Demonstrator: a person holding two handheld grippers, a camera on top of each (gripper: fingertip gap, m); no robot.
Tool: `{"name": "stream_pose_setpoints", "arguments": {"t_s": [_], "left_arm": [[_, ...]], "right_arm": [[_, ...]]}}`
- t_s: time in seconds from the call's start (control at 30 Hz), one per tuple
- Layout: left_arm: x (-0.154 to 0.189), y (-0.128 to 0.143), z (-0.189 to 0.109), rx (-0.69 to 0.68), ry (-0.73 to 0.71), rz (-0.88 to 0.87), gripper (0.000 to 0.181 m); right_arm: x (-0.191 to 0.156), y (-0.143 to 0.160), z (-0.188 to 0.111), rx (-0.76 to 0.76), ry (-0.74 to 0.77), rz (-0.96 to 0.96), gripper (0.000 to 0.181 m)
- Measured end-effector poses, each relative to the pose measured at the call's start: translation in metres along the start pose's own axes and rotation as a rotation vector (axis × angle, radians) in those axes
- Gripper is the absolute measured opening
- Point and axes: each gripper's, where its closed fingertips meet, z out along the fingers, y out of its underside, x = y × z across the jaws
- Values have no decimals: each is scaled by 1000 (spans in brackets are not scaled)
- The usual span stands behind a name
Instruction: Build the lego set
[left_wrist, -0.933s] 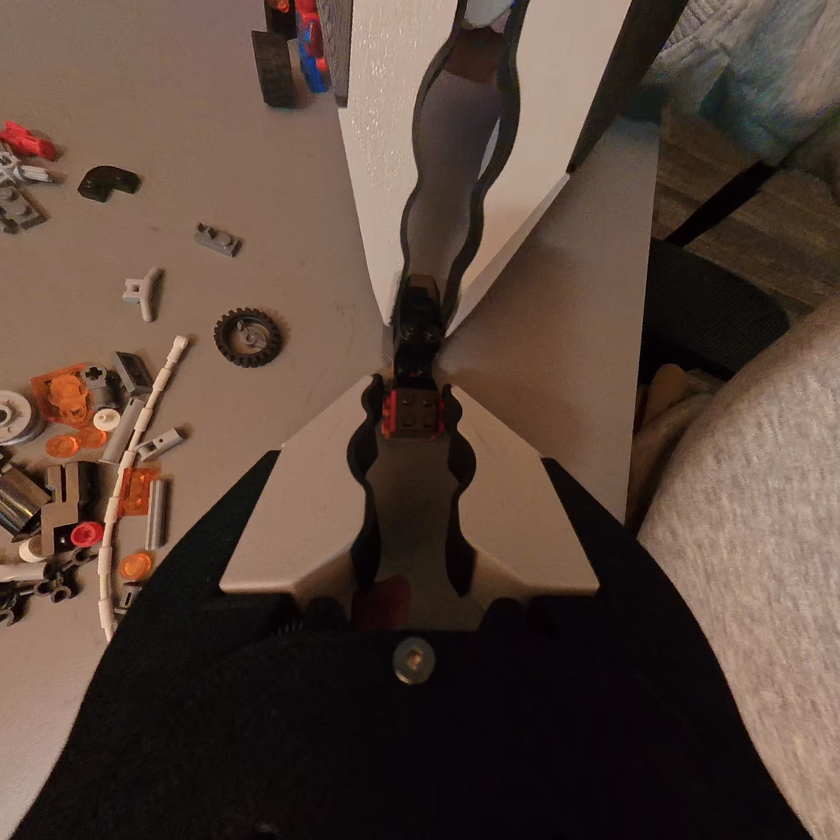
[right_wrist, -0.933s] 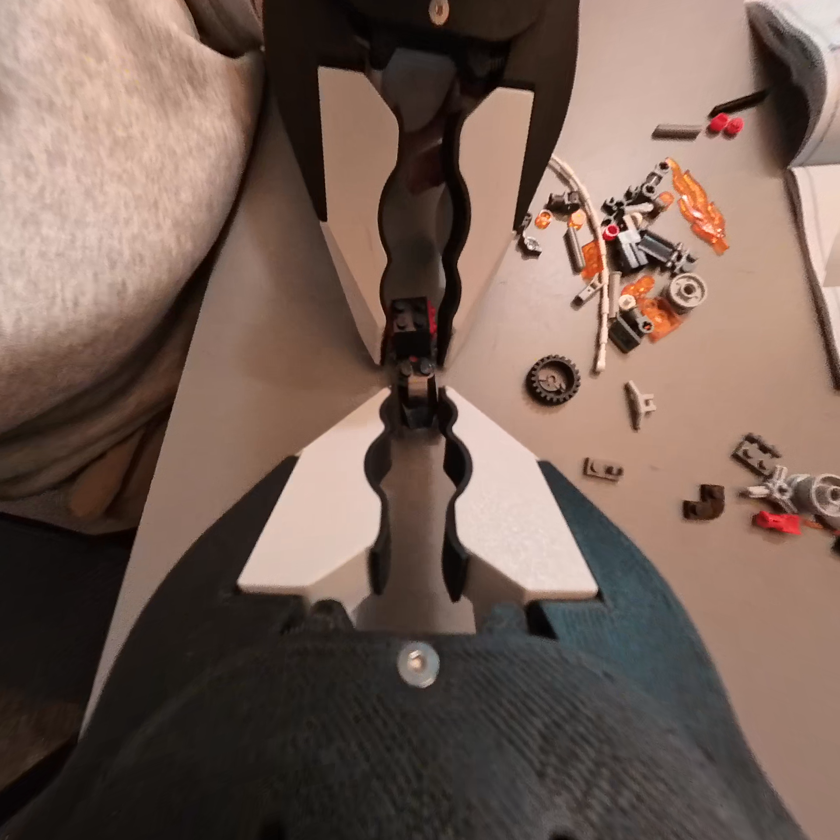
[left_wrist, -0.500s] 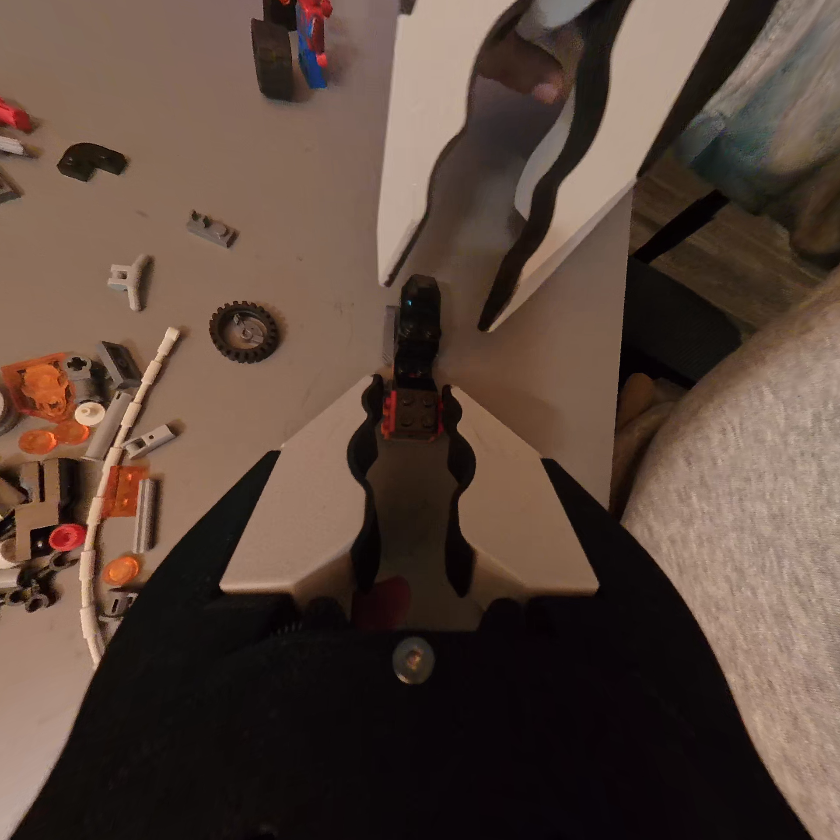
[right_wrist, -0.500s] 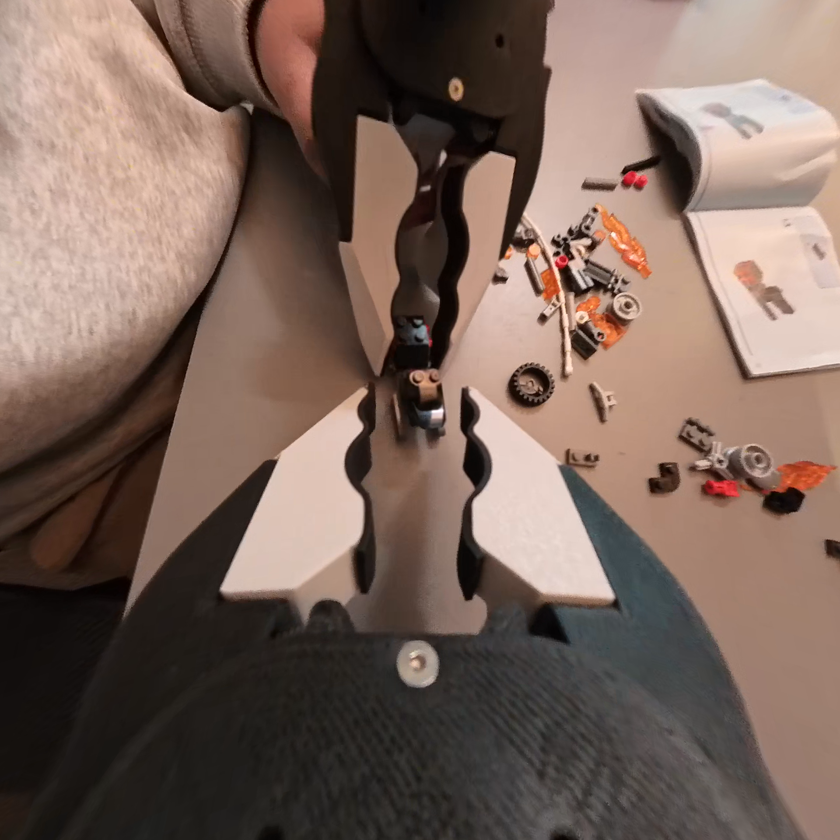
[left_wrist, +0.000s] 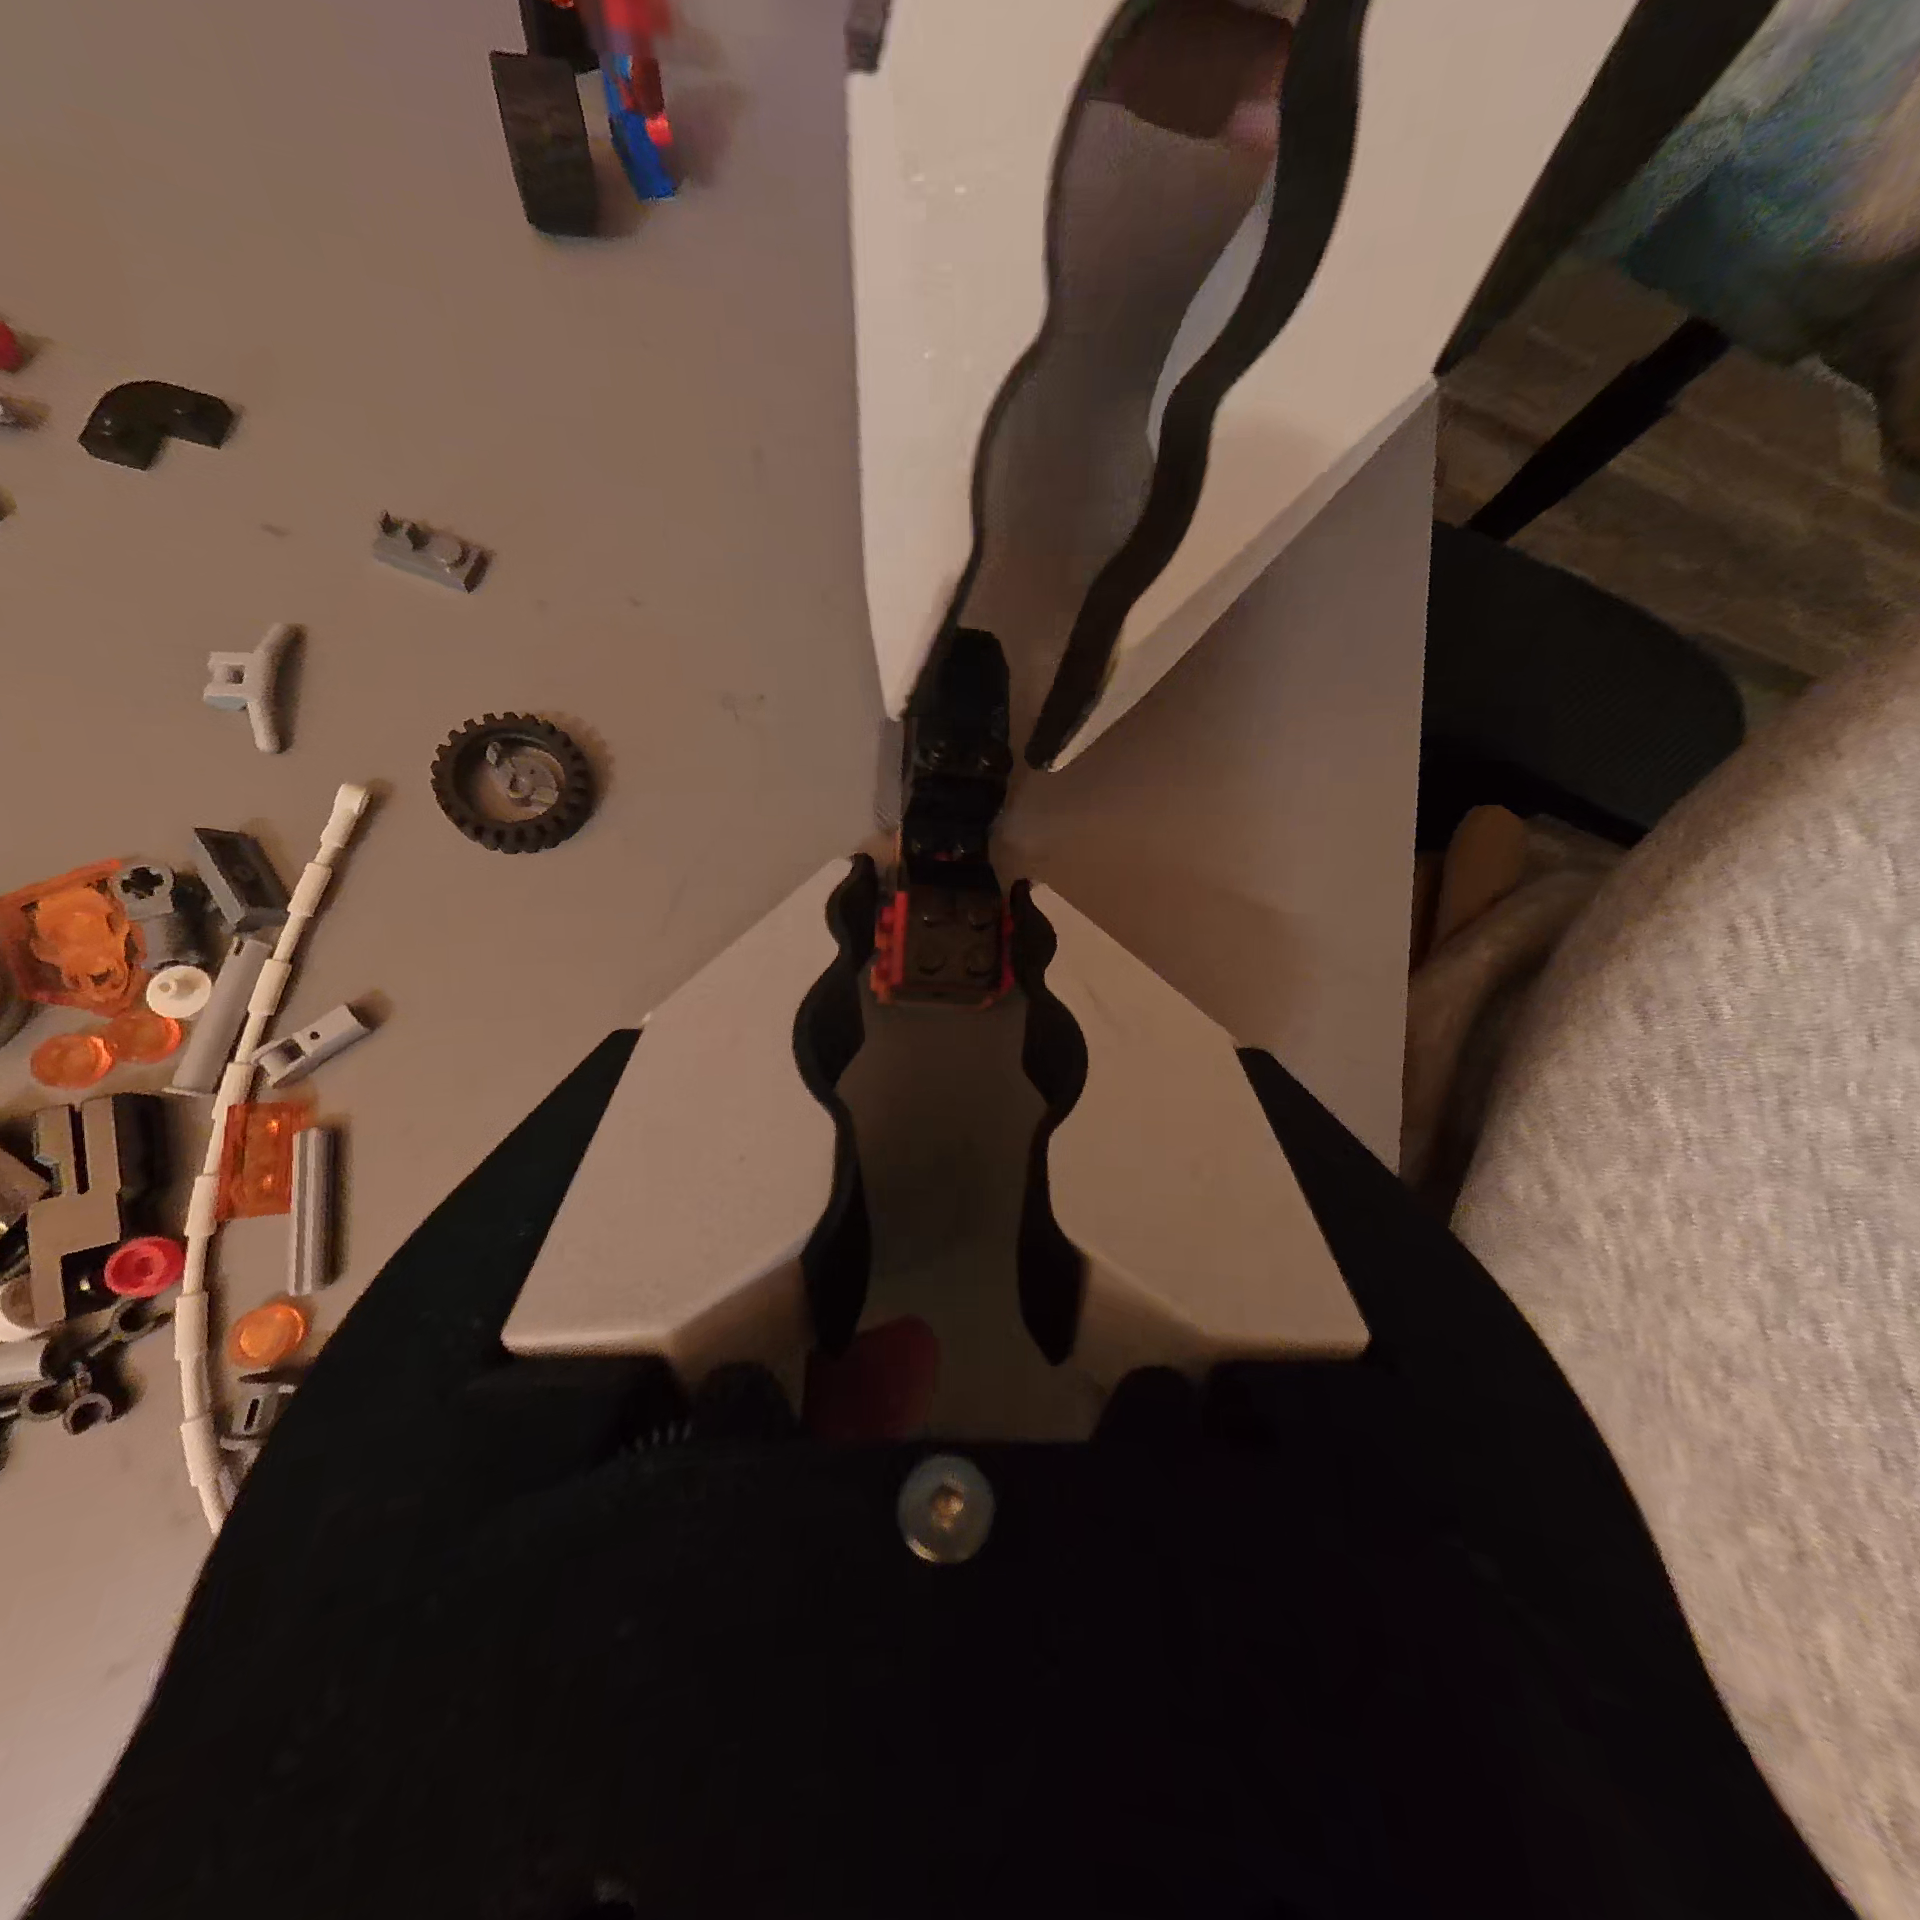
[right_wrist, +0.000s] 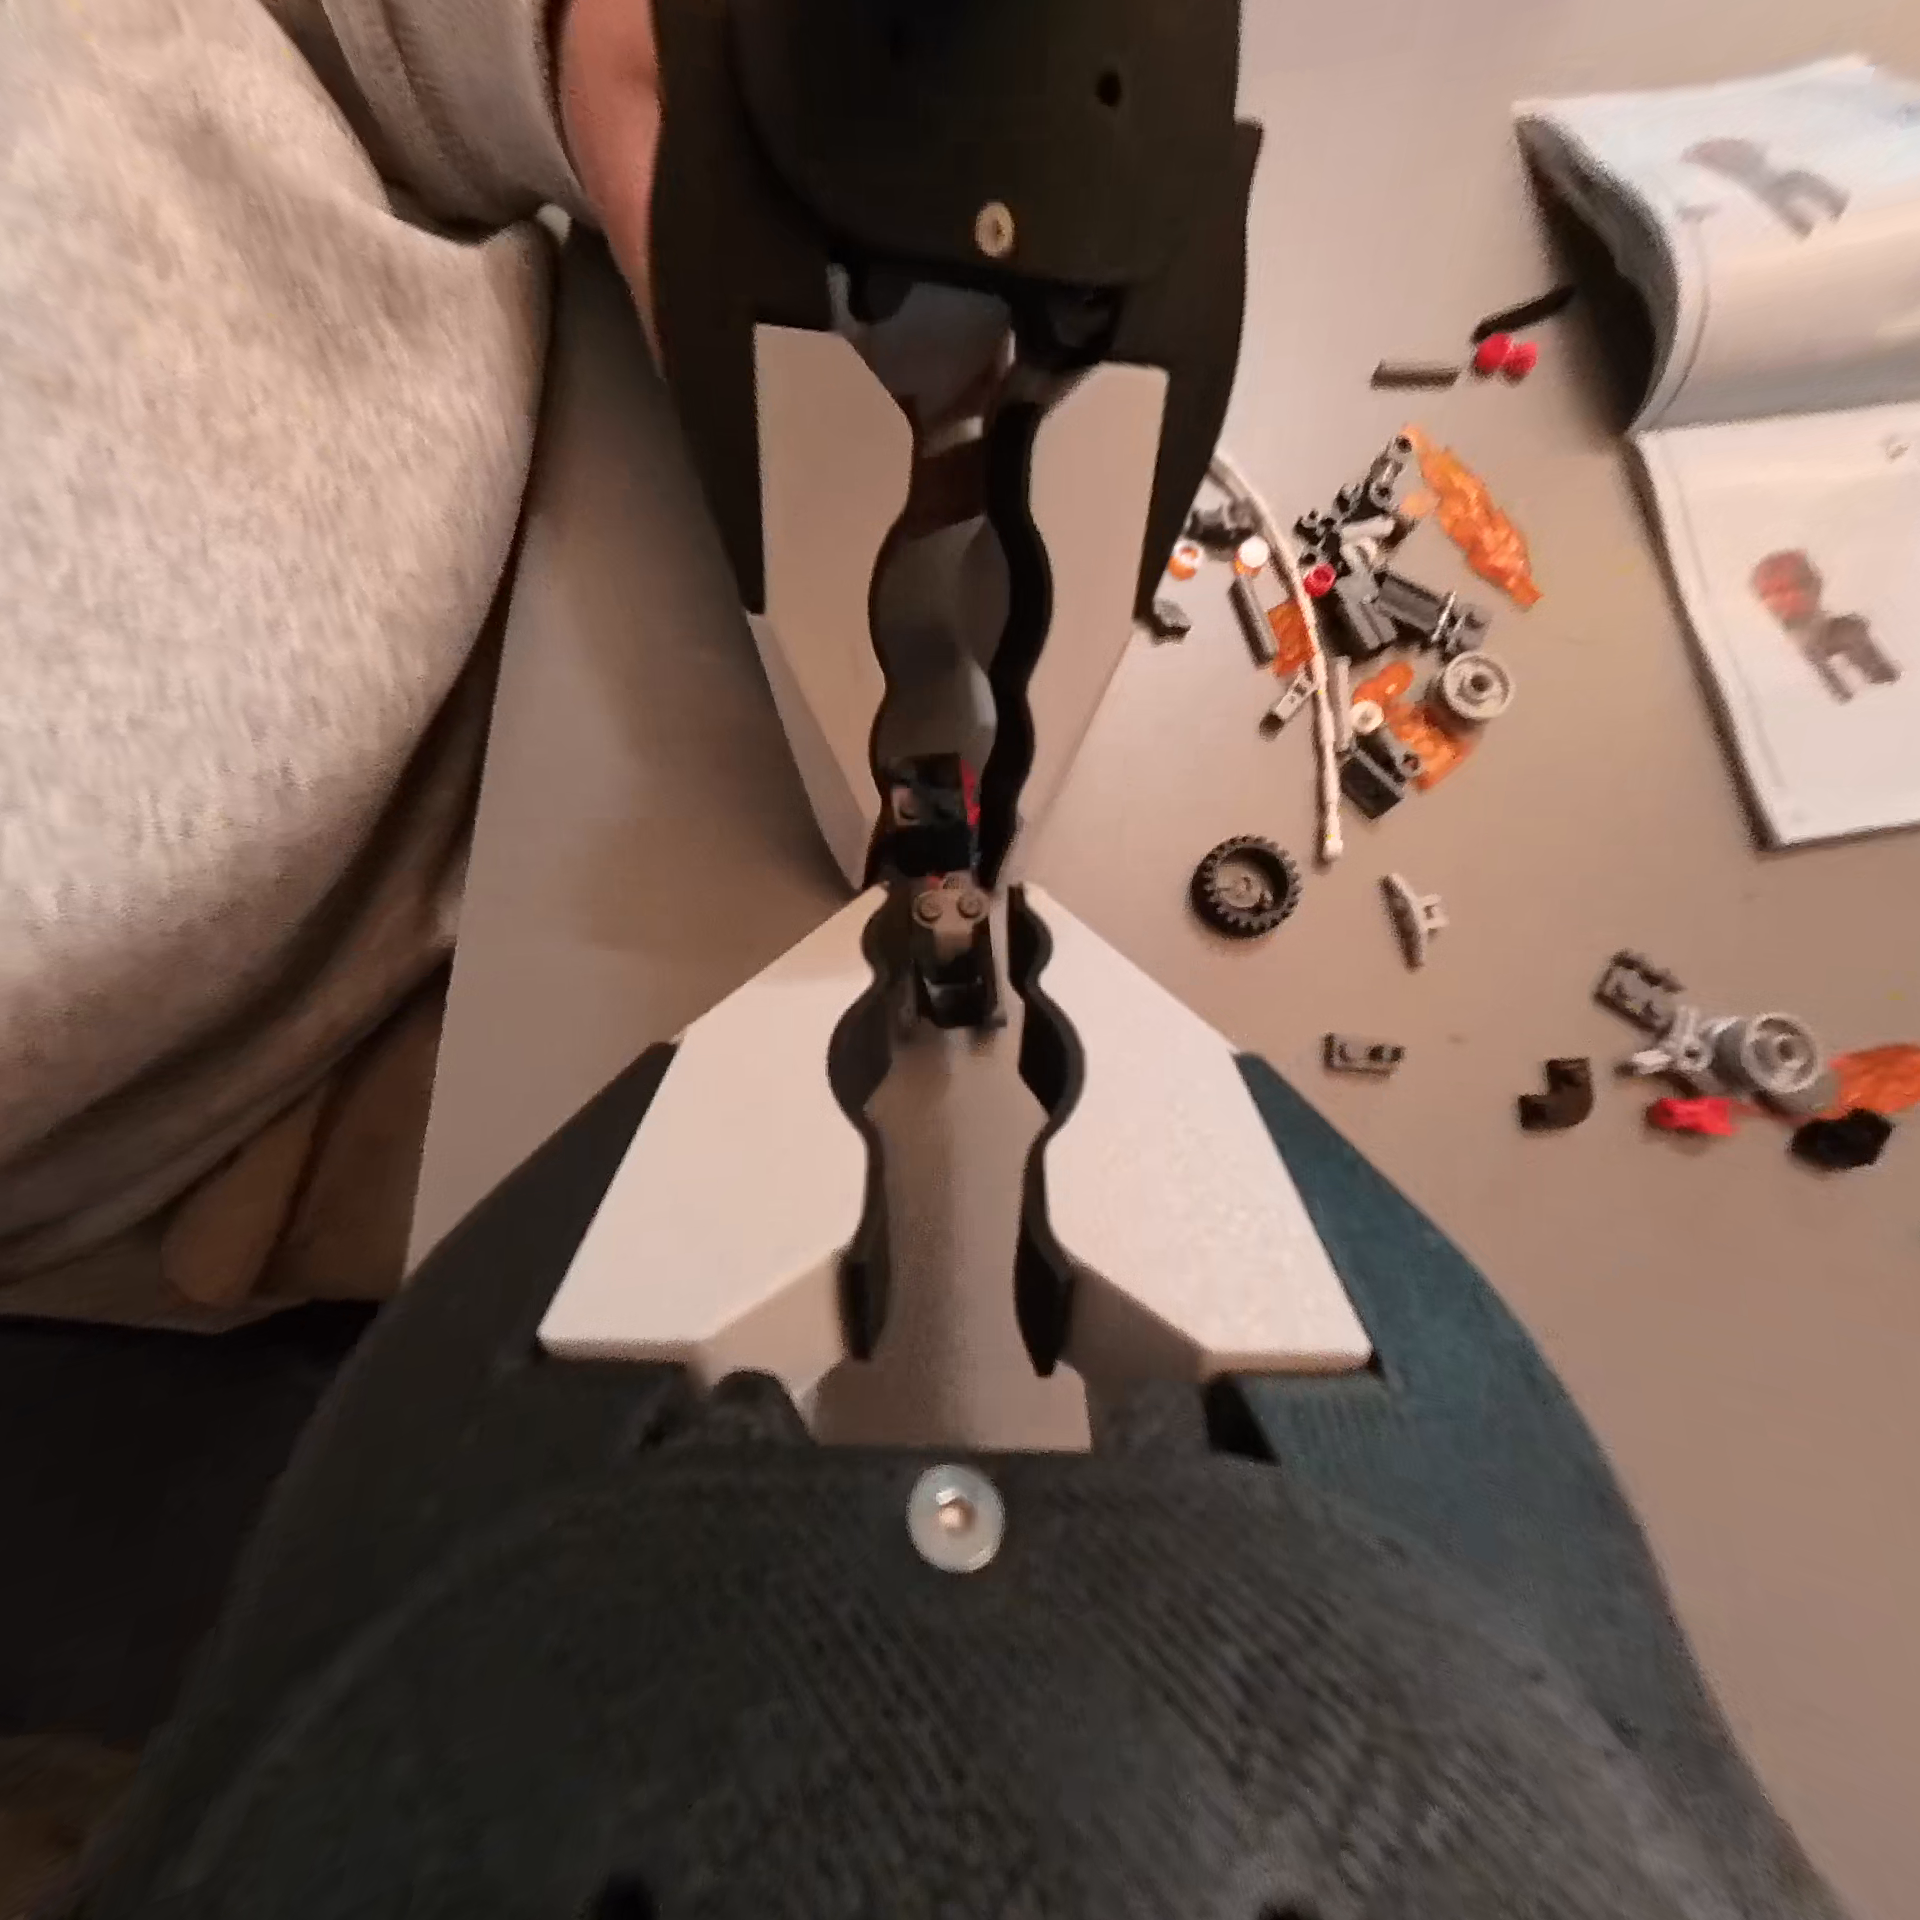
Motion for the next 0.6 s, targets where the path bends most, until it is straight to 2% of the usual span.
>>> {"name": "stream_pose_setpoints", "arguments": {"t_s": [0.37, 0.6], "left_arm": [[1, 0, 0, -4, -13, 23, 24], [1, 0, 1, -4, -10, 21, 24]], "right_arm": [[-3, 5, 5, -133, -73, 9, 17], [-3, 8, 6, -164, -99, 20, 14]]}}
